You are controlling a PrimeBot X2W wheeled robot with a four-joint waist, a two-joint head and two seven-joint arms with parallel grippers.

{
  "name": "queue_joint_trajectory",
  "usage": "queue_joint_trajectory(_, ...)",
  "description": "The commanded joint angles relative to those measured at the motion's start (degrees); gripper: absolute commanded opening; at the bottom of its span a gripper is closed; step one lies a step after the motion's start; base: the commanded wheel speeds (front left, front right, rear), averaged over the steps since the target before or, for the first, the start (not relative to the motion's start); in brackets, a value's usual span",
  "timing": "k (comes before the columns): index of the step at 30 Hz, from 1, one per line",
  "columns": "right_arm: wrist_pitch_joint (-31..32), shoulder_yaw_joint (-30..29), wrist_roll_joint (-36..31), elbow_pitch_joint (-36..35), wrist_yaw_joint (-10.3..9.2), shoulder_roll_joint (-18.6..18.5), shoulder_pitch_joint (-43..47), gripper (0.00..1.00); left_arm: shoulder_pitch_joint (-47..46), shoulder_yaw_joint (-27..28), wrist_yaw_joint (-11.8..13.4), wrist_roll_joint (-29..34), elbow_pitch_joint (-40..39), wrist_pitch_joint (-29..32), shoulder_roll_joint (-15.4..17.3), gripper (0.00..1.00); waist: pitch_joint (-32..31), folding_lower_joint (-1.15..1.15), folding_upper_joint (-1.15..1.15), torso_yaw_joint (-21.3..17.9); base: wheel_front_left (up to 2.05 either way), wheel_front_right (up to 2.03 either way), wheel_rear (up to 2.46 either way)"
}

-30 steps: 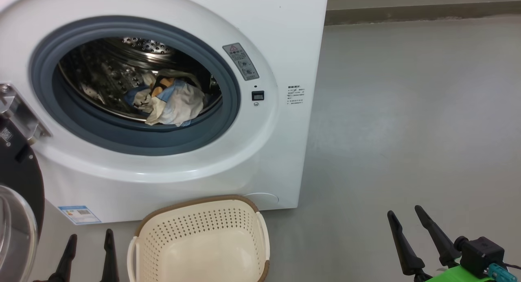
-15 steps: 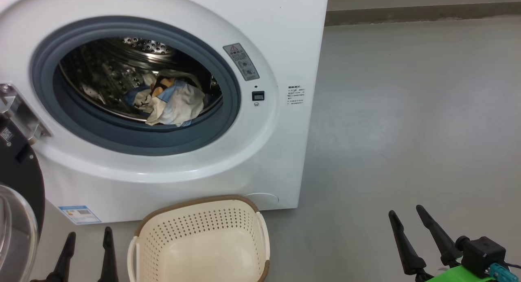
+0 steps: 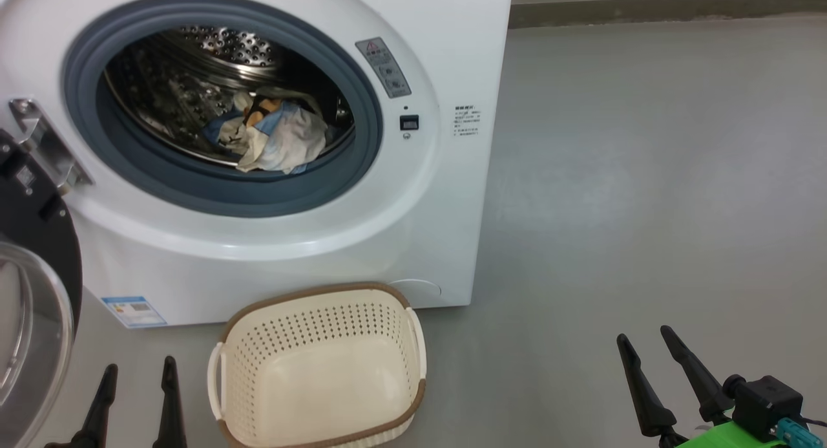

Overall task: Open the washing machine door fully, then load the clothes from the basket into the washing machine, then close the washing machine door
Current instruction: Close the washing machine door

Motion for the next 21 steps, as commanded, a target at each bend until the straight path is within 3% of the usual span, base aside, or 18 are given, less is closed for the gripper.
queue_joint_trajectory(1,-0.5,0.5,0.0,-1.4,0.26,-0.7,-0.7,1.00,-0.2,1.9,0.1,0.1,-2.1,-0.4,0.7,1.00,0.1,0.00,0.00,0.1,-0.87,0.87,0.00)
queue_joint_trajectory(13,-0.5,0.4,-0.1,-1.4,0.26,-0.6,-0.9,1.00,-0.2,1.7,0.1,0.0,-2.6,-0.4,1.0,1.00,0.2,0.00,0.00,1.0,-0.20,0.20,0.00)
queue_joint_trajectory(21,-0.5,1.2,-0.2,-1.7,0.26,-1.0,-1.4,1.00,0.0,2.3,0.1,-0.2,-3.6,-0.4,0.5,1.00,0.3,0.00,0.00,4.4,0.00,0.00,0.00)
